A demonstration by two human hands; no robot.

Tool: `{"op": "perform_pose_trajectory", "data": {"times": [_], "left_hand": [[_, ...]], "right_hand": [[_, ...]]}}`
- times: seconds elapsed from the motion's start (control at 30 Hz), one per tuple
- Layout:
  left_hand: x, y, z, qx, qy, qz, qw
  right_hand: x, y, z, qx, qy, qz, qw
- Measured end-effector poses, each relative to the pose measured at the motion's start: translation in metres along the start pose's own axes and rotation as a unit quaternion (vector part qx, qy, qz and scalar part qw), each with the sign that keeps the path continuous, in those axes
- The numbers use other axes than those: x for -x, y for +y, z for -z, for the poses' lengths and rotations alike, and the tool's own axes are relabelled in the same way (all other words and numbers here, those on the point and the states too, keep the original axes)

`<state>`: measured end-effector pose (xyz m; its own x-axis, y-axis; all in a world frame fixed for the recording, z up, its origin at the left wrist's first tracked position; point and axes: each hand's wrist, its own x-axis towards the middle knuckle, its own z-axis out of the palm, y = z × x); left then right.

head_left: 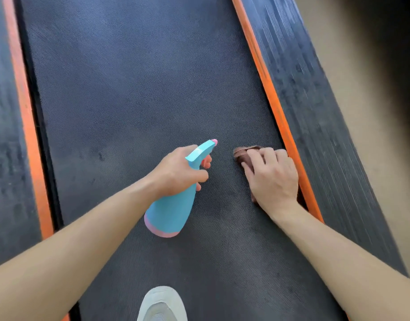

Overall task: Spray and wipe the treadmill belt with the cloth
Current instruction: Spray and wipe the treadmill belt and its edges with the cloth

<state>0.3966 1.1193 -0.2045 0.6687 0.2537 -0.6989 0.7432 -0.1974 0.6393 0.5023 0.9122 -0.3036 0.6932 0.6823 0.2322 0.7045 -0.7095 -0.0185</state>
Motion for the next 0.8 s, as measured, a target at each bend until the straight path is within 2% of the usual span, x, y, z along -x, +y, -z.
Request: {"op": "perform_pose_trajectory", "data": {"times": [0.1,0.2,0.33,0.4,0.47,0.6,0.67,0.73,0.8], "left_hand": [[0.001,-0.004,0.002,0.008,-0.002,0.001,1.0],[0.005,-0.008,0.0,0.016,0.0,0.002,1.0],[0.006,-0.012,-0.002,0.022,0.003,0.0,1.0],[0.007,-0.013,-0.001,0.026,0.005,-0.001,1.0],[0.009,-0.013,0.001,0.03,0.004,-0.005,1.0],[0.016,-0.015,0.001,0.028,0.002,-0.006,1.0],[0.019,-0.018,-0.002,0.031,0.001,-0.002,1.0],[0.02,-0.022,-0.005,0.026,-0.001,-0.003,1.0],[0.022,-0.024,-0.009,0.036,-0.004,-0.002,0.999]], "right_hand": [[0.051,-0.004,0.01,-0.03,-0.04,0.079,0.996],[0.032,-0.001,0.007,-0.041,-0.041,0.125,0.991],[-0.045,-0.017,-0.012,-0.015,-0.011,0.054,0.998],[-0.057,-0.023,-0.013,-0.005,-0.016,0.036,0.999],[-0.03,-0.025,-0.006,-0.019,-0.018,0.05,0.998],[0.057,-0.016,0.017,-0.081,-0.061,0.156,0.983],[0.059,-0.011,0.019,-0.074,-0.079,0.192,0.976],[0.029,-0.013,0.011,-0.054,-0.064,0.178,0.98],[-0.014,-0.019,-0.002,-0.037,-0.035,0.105,0.993]]}}
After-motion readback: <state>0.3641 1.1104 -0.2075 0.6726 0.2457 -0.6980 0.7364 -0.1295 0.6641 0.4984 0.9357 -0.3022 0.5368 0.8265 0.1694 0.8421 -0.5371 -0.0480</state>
